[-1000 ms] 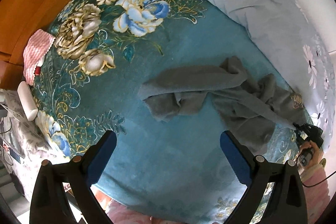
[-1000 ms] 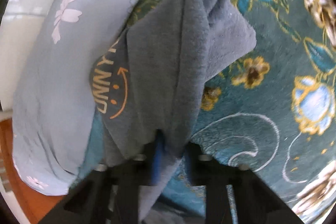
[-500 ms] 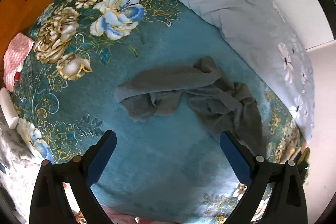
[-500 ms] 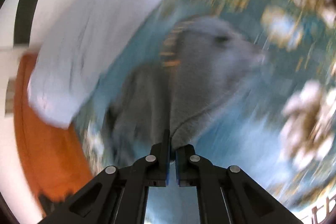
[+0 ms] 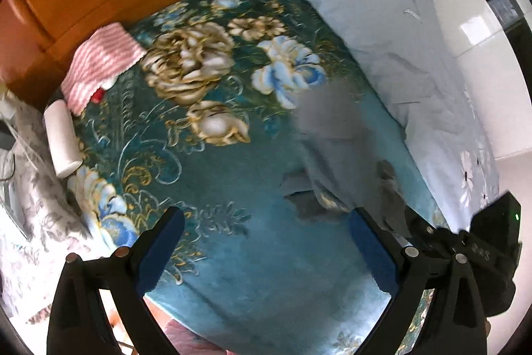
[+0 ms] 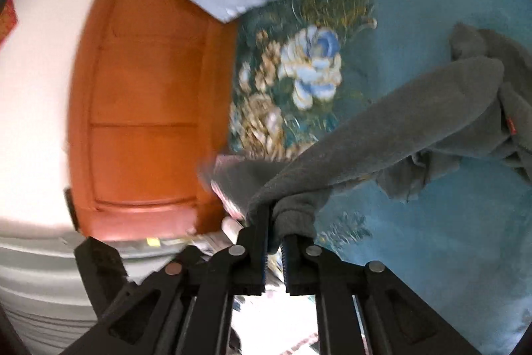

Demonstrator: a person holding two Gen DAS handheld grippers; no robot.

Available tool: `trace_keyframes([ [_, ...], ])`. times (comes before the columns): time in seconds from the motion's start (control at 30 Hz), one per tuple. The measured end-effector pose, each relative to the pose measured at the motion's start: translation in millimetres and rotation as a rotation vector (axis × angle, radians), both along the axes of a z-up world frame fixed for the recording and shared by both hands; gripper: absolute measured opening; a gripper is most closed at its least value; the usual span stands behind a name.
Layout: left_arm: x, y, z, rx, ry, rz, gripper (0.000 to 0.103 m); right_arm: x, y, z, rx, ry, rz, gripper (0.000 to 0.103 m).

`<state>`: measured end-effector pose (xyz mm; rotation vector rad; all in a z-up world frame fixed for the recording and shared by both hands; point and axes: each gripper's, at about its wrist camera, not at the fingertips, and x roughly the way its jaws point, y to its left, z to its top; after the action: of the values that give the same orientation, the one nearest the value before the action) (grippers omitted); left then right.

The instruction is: Fold clothes

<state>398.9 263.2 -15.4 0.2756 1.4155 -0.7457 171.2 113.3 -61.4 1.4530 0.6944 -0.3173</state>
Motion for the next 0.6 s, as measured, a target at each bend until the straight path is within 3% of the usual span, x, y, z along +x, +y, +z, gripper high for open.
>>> trace_keyframes([
  [0.1, -4.5, -3.5, -20.5, 0.027, 0.044, -0.003, 0.099, -32.6, 3.8, -3.4, 0.000, 0.000, -0.009, 0.016],
  [0.17, -14.2, -14.2, -31.2, 0.044, 0.065, -0.025, 0.099, -67.4, 4.7, -9.2, 0.004, 0.042, -0.039, 0.028],
  [0.2, -19.6, -20.4, -35.9, 0.052, 0.074, -0.037, 0.099, -87.5, 4.5, -15.8, 0.010, 0.062, -0.068, 0.043],
  [0.23, -24.9, -26.5, -40.6, 0.061, 0.082, -0.050, 0.099, -109.4, 4.3, -23.8, 0.028, 0.089, -0.114, 0.077],
  [0.33, -41.0, -44.9, -54.7, 0.086, 0.108, -0.088, 0.099, -169.0, 3.1, -46.5, 0.100, 0.161, -0.255, 0.080],
  [0.47, -62.5, -69.5, -73.4, 0.120, 0.142, -0.139, 0.099, -225.6, -1.9, -55.7, 0.130, 0.154, -0.382, 0.080],
  [0.6, -99.1, -95.8, -89.5, 0.177, 0.124, -0.272, 0.099, -288.2, -4.8, -77.1, 0.165, 0.285, -0.567, 0.080],
])
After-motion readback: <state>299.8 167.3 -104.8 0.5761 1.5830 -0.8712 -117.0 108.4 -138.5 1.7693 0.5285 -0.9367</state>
